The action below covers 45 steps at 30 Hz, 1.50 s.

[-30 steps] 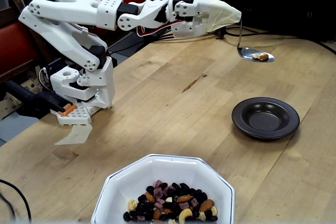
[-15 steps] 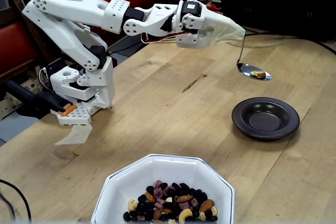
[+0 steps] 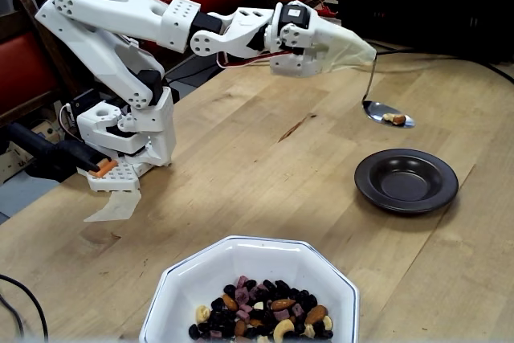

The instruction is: Use spoon to transfer food from the white bowl to brown plate

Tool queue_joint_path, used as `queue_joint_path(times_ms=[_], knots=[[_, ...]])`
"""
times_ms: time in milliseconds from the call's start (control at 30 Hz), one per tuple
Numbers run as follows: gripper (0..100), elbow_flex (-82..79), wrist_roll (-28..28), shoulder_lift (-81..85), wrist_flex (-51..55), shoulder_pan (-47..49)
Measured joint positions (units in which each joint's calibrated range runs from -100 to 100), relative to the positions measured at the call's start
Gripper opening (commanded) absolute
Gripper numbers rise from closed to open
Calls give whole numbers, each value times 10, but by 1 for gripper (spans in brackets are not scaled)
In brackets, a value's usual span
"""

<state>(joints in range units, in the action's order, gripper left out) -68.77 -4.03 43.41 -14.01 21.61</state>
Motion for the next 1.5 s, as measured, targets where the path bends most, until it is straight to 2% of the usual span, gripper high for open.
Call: queue_joint_path(times_ms=[533, 1500], knots=[[5, 28, 0, -106, -73, -1], [5, 29, 0, -138, -77, -38]])
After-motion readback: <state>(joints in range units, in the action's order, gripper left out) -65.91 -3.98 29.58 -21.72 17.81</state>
